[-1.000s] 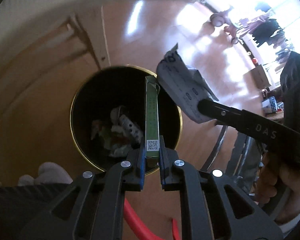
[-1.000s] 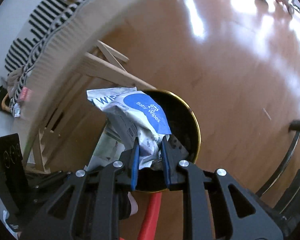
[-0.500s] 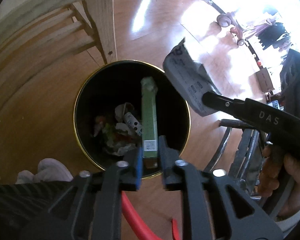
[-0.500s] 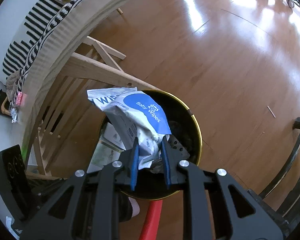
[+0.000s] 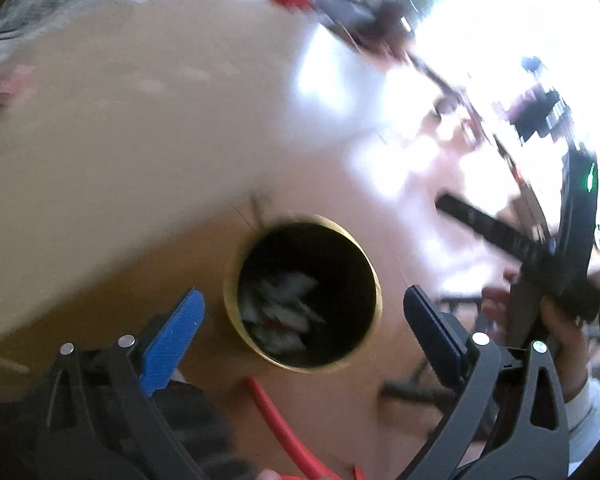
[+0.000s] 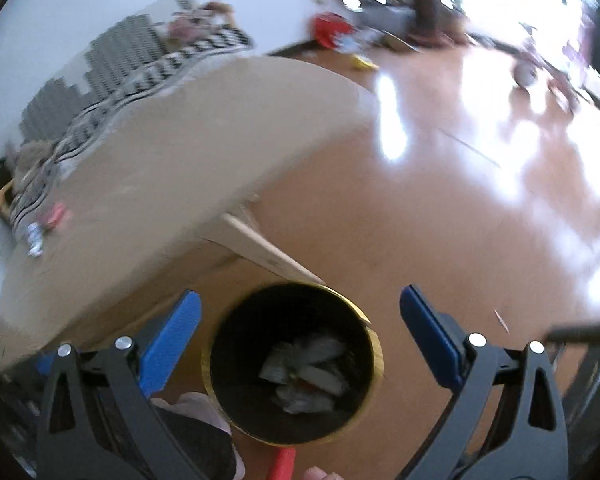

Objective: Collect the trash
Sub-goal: 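Return both tools to the table trash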

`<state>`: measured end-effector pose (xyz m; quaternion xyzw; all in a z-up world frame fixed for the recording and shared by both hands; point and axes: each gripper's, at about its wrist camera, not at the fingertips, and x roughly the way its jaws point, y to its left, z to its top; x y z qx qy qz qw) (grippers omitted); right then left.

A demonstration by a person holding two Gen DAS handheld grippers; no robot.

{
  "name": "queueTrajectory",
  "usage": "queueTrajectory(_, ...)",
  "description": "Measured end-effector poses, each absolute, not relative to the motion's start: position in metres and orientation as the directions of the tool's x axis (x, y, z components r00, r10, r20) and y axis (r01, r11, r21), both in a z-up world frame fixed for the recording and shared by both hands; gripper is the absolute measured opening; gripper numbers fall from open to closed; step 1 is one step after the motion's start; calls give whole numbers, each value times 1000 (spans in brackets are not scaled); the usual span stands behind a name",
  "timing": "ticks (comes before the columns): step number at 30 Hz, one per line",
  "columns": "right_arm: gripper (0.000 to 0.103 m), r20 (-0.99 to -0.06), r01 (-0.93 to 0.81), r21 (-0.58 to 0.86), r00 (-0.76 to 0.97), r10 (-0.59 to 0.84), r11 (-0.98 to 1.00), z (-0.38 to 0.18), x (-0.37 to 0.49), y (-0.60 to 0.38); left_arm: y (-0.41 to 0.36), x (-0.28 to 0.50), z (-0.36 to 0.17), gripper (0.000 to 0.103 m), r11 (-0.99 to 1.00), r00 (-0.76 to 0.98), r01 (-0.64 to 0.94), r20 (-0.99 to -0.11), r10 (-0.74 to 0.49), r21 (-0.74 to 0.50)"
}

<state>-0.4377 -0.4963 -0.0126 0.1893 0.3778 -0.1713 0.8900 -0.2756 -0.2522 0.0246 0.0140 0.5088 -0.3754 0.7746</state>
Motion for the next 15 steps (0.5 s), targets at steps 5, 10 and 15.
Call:
queueTrajectory(5, 96, -713, 263, 190, 700, -52, 946, 6, -364, -435, -142, -215, 61, 97, 876, 444, 403, -781, -439, -264)
queueTrajectory(10, 96, -717, 108, 151, 697, 33, 983, 14, -295, -370, -33, -156, 59, 97, 966, 523, 167, -813, -256, -197)
queueTrajectory(15, 96, -759, 16, 112, 647, 75, 994, 0, -240, -319, 12, -120, 45, 97, 981, 496, 95, -846, -195, -170)
